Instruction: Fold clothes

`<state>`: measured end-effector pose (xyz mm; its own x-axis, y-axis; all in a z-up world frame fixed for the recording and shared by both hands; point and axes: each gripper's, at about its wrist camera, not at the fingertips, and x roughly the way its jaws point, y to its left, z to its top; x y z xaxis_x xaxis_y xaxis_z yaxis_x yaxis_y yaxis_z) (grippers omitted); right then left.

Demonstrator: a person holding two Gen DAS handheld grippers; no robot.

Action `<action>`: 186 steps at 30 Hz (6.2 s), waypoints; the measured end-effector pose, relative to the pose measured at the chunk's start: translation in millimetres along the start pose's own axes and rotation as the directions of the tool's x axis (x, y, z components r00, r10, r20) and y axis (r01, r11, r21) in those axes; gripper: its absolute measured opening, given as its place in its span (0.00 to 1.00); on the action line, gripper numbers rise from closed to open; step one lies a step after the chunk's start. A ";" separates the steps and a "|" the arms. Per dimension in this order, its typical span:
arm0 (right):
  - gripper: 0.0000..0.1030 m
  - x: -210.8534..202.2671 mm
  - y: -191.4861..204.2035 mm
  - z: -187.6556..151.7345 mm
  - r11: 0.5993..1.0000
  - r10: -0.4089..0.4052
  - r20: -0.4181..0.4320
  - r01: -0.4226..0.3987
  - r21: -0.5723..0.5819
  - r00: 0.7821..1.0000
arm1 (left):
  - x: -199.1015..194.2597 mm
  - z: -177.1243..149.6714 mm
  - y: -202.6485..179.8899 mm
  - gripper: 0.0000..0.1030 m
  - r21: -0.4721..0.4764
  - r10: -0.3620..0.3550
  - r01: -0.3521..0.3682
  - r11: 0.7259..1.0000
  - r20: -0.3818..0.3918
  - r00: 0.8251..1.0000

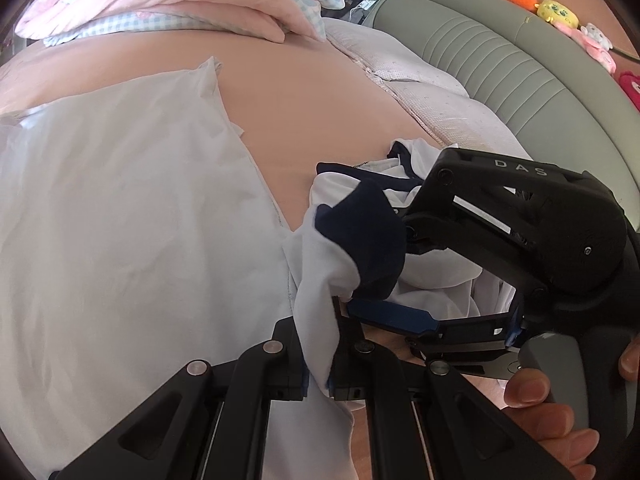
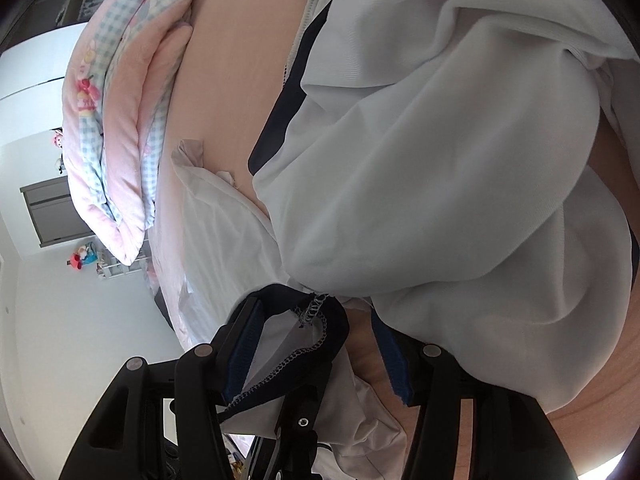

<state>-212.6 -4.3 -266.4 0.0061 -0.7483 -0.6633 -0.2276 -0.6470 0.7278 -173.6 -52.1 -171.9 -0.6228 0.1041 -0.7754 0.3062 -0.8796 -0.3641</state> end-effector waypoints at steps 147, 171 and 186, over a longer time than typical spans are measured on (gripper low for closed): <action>0.58 -9.1 31.7 -127.7 0.693 -0.158 0.154 0.220 -0.687 0.975 | -17.0 4.9 120.5 0.04 -0.373 -0.216 0.201 0.906 0.002 0.976; 0.06 -11.6 30.1 -134.7 0.472 -0.312 0.447 0.546 -0.692 0.838 | 0.2 1.2 90.8 0.04 -0.336 -0.279 0.248 0.908 -0.047 0.959; 0.06 5.0 30.0 -178.9 0.113 -0.311 0.597 0.652 -0.750 0.740 | -9.2 -17.3 112.3 0.04 -0.388 -0.270 0.244 0.889 -0.013 0.963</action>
<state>-45.2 -53.7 -216.8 -0.5061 -0.2651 -0.8208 0.7082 -0.6708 -0.2201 -121.1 -143.8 -214.6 -0.6732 0.3433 -0.6550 0.3996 -0.5764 -0.7128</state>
